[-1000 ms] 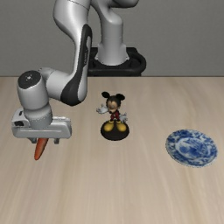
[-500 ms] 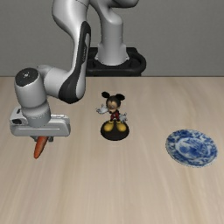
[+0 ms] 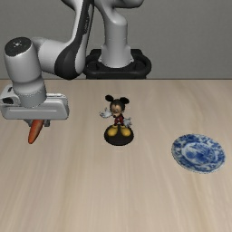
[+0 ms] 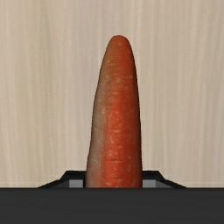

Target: Pick up the carrot and put it on the plate

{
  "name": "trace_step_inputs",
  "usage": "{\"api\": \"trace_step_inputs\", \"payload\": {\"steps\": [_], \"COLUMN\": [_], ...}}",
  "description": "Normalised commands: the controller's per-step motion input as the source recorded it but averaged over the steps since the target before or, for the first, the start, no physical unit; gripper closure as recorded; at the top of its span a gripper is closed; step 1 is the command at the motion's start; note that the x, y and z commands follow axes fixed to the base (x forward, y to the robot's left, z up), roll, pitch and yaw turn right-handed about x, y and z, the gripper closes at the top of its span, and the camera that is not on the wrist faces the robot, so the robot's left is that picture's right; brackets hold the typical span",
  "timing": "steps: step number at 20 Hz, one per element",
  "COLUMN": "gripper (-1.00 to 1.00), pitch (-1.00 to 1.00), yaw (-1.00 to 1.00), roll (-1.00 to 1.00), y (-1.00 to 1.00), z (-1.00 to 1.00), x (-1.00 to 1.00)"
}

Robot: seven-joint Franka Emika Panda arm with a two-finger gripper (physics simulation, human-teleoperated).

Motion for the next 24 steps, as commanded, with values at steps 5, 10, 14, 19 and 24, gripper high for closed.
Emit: {"api": "trace_step_inputs", "payload": {"steps": [5,10,14,19,24], "gripper": [1.00,1.00,1.00,1.00,1.00], "pitch": [0.00,0.00,0.00,0.00,0.00], "yaw": [0.00,0.00,0.00,0.00,0.00], "roll": [0.00,0.00,0.00,0.00,0.00], "y": [0.00,0.00,0.25,1.00,1.00], "z": [0.00,0.00,0.00,0.00,0.00], "x": [1.00,1.00,0.75,0.00,0.00]}}
